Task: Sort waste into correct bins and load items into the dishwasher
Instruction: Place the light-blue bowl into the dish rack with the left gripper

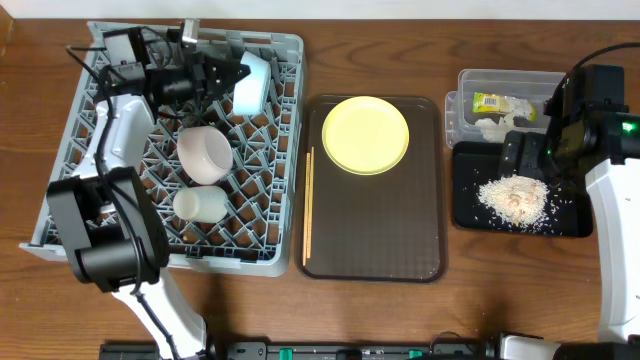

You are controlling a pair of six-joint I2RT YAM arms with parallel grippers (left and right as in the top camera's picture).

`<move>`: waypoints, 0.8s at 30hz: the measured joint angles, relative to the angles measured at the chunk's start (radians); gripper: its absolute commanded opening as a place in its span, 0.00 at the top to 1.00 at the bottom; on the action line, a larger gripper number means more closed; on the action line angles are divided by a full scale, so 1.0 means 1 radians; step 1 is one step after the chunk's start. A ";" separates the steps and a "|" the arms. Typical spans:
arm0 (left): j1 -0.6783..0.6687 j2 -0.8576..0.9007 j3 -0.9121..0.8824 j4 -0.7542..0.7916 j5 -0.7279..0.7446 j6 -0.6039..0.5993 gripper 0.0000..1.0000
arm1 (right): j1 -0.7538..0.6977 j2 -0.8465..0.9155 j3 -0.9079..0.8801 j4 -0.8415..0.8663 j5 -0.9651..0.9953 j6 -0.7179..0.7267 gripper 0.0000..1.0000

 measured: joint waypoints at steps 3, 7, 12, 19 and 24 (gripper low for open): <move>0.006 0.020 0.000 0.006 0.020 -0.067 0.94 | 0.000 0.000 0.000 0.000 0.000 0.000 0.01; 0.006 0.030 0.000 0.020 0.034 -0.146 0.94 | 0.000 0.000 0.000 0.000 0.000 0.000 0.01; 0.006 0.035 0.000 0.082 0.040 -0.276 0.94 | 0.000 0.000 0.000 0.000 0.000 0.000 0.01; 0.006 0.051 0.000 0.266 0.058 -0.452 0.94 | 0.000 0.000 0.000 0.000 0.000 0.000 0.01; 0.006 0.051 0.000 0.278 0.043 -0.530 0.94 | 0.000 0.000 0.000 0.000 0.000 0.000 0.01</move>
